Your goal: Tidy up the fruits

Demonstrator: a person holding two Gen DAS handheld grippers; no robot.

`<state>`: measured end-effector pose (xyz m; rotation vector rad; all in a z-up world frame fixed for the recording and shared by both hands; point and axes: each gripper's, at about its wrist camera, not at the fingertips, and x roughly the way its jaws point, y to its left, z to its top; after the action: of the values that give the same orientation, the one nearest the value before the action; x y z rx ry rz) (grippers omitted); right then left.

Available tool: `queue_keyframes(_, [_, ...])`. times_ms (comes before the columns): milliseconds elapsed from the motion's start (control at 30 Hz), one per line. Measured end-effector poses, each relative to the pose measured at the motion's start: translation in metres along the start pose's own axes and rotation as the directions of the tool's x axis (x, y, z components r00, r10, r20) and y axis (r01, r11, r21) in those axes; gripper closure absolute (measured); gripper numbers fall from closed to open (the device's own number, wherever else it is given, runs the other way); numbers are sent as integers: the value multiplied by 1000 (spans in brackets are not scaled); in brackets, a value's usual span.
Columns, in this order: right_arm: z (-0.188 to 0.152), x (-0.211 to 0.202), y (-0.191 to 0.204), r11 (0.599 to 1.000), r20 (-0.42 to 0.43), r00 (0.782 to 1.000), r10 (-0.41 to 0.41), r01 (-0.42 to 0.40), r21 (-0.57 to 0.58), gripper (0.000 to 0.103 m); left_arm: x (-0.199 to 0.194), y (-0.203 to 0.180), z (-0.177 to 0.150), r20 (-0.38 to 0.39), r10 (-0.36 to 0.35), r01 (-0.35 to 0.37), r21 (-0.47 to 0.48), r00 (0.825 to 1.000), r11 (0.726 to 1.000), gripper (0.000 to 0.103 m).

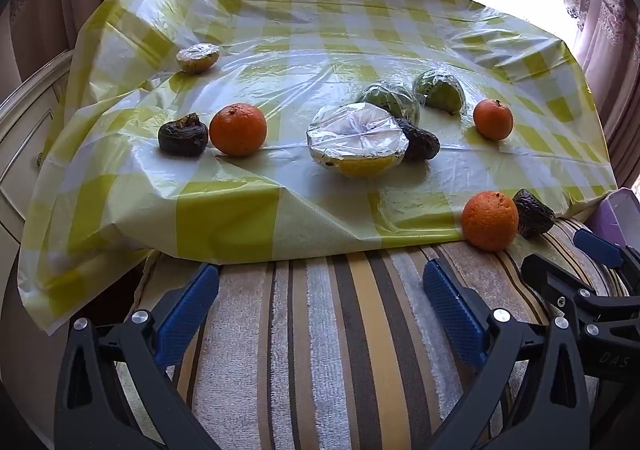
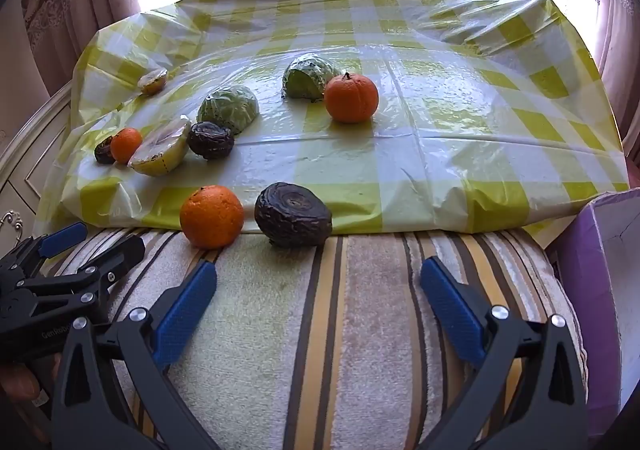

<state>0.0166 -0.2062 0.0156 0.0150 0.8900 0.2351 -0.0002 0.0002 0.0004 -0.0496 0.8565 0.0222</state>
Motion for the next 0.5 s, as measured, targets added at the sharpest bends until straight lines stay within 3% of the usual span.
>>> queue_keyframes(500, [0, 0, 0, 1000, 1, 1000, 0, 0, 0, 1, 0, -1, 0, 0, 2, -2, 0, 1000, 1000, 4])
